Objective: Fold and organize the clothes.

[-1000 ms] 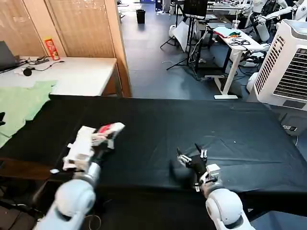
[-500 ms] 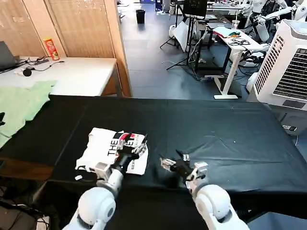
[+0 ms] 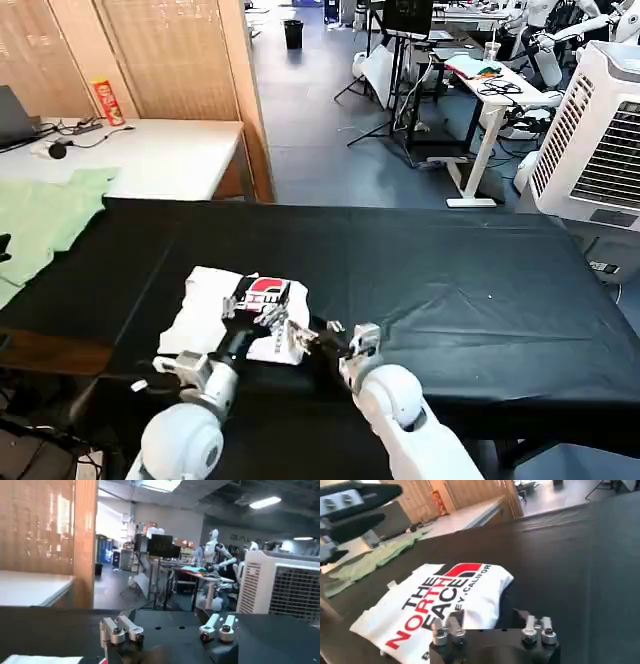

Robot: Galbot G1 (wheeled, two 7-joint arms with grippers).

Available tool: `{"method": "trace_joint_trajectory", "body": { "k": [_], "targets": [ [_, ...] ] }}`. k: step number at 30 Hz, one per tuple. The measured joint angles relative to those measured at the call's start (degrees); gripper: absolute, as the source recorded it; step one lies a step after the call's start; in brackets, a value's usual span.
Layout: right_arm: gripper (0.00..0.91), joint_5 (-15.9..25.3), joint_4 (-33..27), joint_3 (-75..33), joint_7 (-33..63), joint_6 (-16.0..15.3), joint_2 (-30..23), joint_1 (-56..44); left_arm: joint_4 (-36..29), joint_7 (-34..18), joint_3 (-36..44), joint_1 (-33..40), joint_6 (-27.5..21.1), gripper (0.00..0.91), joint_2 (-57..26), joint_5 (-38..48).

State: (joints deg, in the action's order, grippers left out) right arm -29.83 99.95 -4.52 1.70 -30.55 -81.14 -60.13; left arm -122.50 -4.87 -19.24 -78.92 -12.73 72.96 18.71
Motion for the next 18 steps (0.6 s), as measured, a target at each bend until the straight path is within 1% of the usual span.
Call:
{"method": "trace_joint_trajectory", "body": {
  "k": [5, 8, 11, 14, 15, 16, 18],
  "targets": [
    [0.000, -0.04, -1.04, 0.06, -0.27, 0.14, -0.40, 0.41, -0.86, -0.01, -0.83, -1.73, 0.45, 0.878, 0.30, -0.57],
    [0.000, -0.51, -0.45, -0.84, -0.05, 0.14, 0.17, -0.32, -1.12, -0.02, -1.25, -2.62, 0.86, 0.878, 0.52, -0.97],
    [0.000, -2.63, 1.25, -2.26, 0.67, -0.39, 1.24, -1.55, -1.13, -0.01, -1.80, -3.41, 1.42, 0.878, 0.66, -1.25],
    [0.000, -4.61, 4.25, -4.56, 1.69, -1.41, 3.13, -3.67, -0.83, -0.40, -2.42, -4.13, 2.37, 0.878, 0.36, -1.53],
    [0.078, -5.20, 5.48, -5.34, 1.93, -1.87, 3.81, -4.50, -0.64, -0.82, -2.58, -4.31, 2.76, 0.878, 0.12, -1.56],
    [0.878, -5.82, 6.91, -6.31, 2.09, -2.26, 4.71, -5.55, -0.48, -1.09, -2.71, -4.43, 3.07, 0.878, -0.09, -1.57],
    [0.878, -6.53, 9.41, -8.23, 2.24, -2.91, 6.50, -7.40, -0.02, -1.35, -3.10, -4.65, 3.32, 0.878, -0.62, -1.54]
  ]
}}
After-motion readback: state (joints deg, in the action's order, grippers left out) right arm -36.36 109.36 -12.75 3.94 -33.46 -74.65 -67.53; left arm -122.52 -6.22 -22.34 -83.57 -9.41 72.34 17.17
